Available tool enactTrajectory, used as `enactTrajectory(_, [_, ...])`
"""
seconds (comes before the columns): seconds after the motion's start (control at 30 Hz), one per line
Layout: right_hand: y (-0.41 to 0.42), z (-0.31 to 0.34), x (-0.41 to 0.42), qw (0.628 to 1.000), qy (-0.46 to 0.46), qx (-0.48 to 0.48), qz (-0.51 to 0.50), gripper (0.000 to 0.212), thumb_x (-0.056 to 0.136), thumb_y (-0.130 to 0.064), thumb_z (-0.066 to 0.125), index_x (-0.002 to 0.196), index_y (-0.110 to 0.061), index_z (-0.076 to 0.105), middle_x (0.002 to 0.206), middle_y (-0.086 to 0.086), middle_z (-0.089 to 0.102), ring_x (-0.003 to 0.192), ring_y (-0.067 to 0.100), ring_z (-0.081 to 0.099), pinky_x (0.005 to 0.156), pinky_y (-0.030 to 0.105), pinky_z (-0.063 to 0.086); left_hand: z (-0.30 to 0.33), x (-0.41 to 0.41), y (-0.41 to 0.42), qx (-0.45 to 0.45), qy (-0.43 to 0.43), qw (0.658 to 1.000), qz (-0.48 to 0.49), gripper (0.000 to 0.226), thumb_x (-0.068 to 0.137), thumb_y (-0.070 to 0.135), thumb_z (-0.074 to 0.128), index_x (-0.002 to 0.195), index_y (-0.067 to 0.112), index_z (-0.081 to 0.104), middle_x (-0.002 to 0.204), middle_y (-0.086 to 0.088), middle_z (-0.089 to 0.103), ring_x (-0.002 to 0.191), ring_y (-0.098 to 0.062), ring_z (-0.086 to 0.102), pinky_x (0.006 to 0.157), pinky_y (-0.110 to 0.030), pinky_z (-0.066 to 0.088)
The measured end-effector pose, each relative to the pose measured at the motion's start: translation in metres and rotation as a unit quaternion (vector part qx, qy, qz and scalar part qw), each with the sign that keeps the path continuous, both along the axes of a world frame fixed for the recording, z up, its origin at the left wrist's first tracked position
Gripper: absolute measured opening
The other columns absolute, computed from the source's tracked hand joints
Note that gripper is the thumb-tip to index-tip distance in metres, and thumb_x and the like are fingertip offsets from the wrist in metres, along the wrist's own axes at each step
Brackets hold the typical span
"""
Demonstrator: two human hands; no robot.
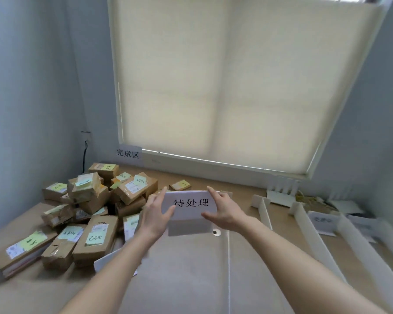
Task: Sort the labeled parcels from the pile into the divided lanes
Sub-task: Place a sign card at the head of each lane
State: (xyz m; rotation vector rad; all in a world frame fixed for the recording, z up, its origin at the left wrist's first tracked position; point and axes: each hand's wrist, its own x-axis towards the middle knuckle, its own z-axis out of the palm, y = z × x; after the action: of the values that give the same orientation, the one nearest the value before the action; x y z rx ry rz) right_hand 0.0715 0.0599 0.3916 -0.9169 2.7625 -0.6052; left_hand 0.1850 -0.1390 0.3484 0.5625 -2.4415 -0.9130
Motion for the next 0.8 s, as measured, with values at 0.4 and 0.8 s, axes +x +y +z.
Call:
enactTrajectory(0.4, [0.272,0.134,-0.006,0.983,0.081,-0.048,-0.155,0.090,0.090,-0.048,0.063,0.162,-0.030,0.012,0.157,0.013,0.037,0.143,0.032,0.039,0.115,0.044,0.037,0.146,-0.070,0.241,-0.072,0.099,0.980,-0.159,0.070,0.095,0.041,0.061,0.155,0.028,0.028,0.136,-0.011,0.051,0.119,-0.031,0.056,0.096,-0.042,0.047])
enactTrajectory(0.8, [0.489,0.150,-0.038,0.973,0.091,-0.032,-0.209,0.089,0.090,-0.044,0.064,0.162,-0.033,0.013,0.157,0.011,0.037,0.140,0.033,0.042,0.112,0.046,0.040,0.155,-0.130,0.452,-0.053,0.105,0.967,-0.226,0.071,0.095,0.039,0.063,0.155,0.024,0.029,0.131,-0.012,0.052,0.116,-0.029,0.054,0.097,-0.040,0.047])
